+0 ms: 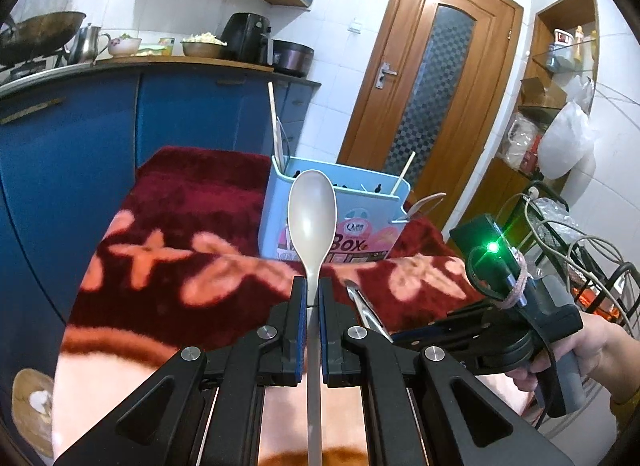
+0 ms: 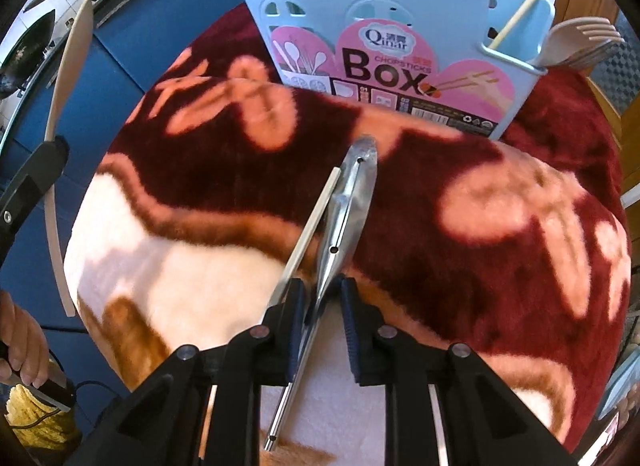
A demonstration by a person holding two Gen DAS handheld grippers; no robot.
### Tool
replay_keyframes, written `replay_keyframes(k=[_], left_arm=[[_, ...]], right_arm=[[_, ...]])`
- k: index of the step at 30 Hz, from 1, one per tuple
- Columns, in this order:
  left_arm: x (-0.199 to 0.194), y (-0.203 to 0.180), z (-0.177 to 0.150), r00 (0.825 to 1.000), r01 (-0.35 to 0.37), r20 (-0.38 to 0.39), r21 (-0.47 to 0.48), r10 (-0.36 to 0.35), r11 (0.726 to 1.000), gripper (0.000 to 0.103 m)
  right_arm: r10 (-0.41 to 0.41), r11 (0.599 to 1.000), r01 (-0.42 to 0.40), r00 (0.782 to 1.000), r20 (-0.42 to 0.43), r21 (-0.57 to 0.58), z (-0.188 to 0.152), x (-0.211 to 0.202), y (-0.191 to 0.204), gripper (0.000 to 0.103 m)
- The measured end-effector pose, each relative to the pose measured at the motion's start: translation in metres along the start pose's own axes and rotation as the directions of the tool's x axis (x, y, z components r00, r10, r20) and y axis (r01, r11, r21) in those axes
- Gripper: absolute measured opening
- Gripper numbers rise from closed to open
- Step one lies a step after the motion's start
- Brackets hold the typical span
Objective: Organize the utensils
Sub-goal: 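Lift the spoon and tongs up over the blue caddy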
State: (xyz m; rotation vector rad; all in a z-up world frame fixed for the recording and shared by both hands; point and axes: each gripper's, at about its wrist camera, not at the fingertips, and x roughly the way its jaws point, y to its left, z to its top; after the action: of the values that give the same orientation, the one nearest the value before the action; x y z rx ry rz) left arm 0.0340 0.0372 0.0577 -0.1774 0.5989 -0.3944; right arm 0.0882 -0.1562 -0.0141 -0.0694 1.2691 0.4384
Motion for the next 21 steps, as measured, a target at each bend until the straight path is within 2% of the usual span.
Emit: replay_keyframes(k=[3, 7, 11, 13, 15, 16, 21], left_arm=[[0.001, -0.001, 0.002, 1.000, 0.000, 0.007, -0.009, 0.000, 1.000, 0.005], [0.005, -0.003, 0.004, 1.000, 0.004, 0.010, -0.012, -0.004, 1.000, 0.005], [0.011, -0.006, 0.011, 0.999, 0.016, 0.028, -0.024, -0.016, 1.000, 0.005], [0.014, -0.008, 0.016, 0.999, 0.021, 0.040, -0.027, -0.020, 0.999, 0.005], [0.020, -0.012, 0.024, 0.998, 0.022, 0.063, -0.028, -0.020, 0.999, 0.005], [0.021, -0.013, 0.027, 0.997, 0.022, 0.069, -0.028, -0.020, 0.999, 0.005], [0.036, -0.019, 0.051, 0.991, -0.002, 0.130, -0.032, 0.006, 1.000, 0.005]], right_arm=[[0.017, 1.000, -0.018, 0.999, 0.035, 0.019, -0.006, -0.006, -0.006, 0.015], [0.025, 0.998, -0.032, 0.991, 0.134, 0.051, -0.018, -0.022, -0.015, 0.014], [0.027, 0.995, -0.051, 0.960, 0.278, 0.082, -0.028, -0.044, -0.022, 0.014], [0.016, 0.995, -0.054, 0.921, 0.389, 0.085, -0.032, -0.061, -0.024, 0.014], [0.020, 0.993, -0.072, 0.886, 0.463, 0.094, -0.033, -0.072, -0.028, 0.014], [0.020, 0.992, -0.082, 0.860, 0.510, 0.099, -0.033, -0.079, -0.031, 0.014], [0.010, 0.993, -0.085, 0.770, 0.637, 0.087, -0.024, -0.099, -0.036, 0.014]])
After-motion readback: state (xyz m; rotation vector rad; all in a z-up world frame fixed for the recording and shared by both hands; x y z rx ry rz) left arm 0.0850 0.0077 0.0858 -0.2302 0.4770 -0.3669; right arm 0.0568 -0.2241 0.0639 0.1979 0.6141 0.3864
